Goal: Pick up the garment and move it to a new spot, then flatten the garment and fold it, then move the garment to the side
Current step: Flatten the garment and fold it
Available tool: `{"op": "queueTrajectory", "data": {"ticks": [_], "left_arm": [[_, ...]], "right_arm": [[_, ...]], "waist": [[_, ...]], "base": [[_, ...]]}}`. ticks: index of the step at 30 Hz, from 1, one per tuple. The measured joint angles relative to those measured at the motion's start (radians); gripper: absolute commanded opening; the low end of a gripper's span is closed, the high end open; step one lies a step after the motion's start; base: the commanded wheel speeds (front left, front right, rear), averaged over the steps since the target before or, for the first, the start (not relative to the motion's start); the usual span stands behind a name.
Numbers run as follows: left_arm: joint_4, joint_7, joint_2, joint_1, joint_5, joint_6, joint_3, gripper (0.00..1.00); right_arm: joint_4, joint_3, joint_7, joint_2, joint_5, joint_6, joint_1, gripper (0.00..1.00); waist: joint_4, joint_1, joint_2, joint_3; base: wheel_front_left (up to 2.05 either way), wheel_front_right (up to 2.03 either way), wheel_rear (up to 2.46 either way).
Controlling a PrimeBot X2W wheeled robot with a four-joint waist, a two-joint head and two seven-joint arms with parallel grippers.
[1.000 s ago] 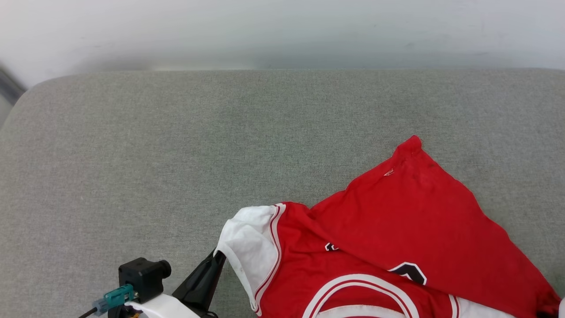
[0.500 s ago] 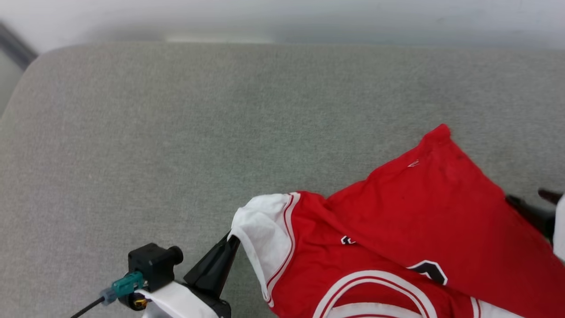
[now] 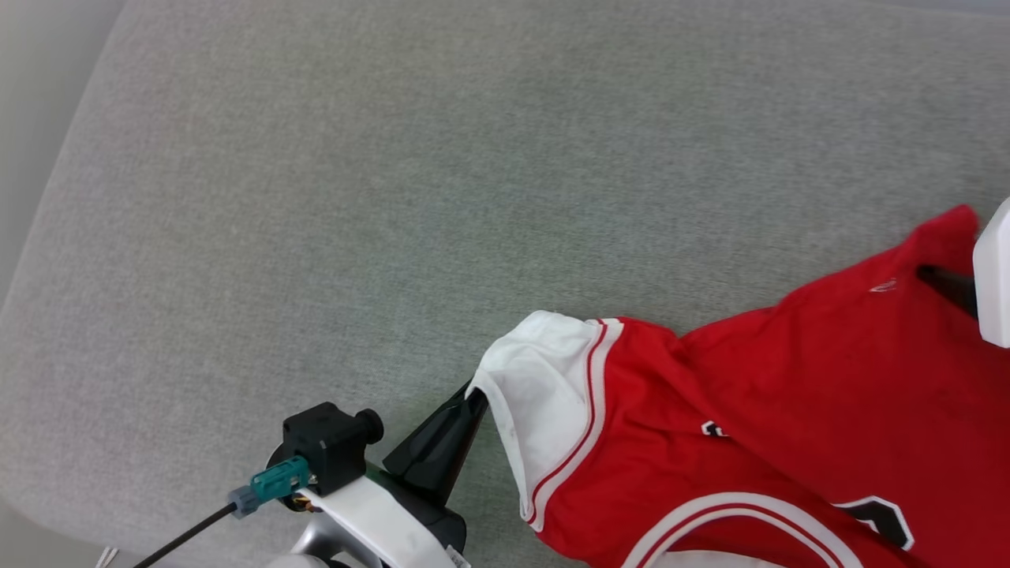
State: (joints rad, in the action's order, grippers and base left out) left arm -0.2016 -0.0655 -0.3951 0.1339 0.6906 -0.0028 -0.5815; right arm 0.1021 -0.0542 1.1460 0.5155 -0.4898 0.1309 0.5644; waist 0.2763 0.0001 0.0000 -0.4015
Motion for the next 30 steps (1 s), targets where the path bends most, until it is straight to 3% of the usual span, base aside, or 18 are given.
{"op": "queueTrajectory", "data": {"ticks": [14,15,17,24,30], "left_arm": [[0.049,-0.024,0.037,0.023,-0.001,-0.023,-0.034,0.0],[0.05,-0.025,0.037,0.024,-0.001,-0.023,-0.034,0.0],[0.053,-0.025,0.036,0.026,-0.001,-0.023,-0.034,0.0],[0.045,-0.022,0.013,0.029,-0.001,-0.014,-0.02,0.0],[0.019,-0.009,-0.041,0.03,0.0,0.005,0.026,0.0]], "right_arm": [[0.107,-0.065,-0.037,0.09,0.005,0.001,0.01,1.0],[0.109,-0.067,-0.041,0.092,0.001,0.001,0.009,0.45],[0.119,-0.067,-0.063,0.092,-0.002,0.001,0.008,0.0],[0.17,-0.084,-0.175,0.07,-0.006,0.0,0.016,0.0],[0.18,-0.111,-0.273,0.049,-0.043,0.0,0.07,0.0]], "waist": [[0.091,-0.0003,0.0,-0.049],[0.091,-0.0003,0.0,-0.048],[0.091,-0.0003,0.0,-0.046],[0.07,-0.0002,0.0,0.0],[0.028,0.0,0.0,0.072]], "base": [[0.0,0.0,0.0],[0.0,0.0,0.0],[0.0,0.0,0.0],[0.0,0.0,0.0],[0.0,0.0,0.0]]}}
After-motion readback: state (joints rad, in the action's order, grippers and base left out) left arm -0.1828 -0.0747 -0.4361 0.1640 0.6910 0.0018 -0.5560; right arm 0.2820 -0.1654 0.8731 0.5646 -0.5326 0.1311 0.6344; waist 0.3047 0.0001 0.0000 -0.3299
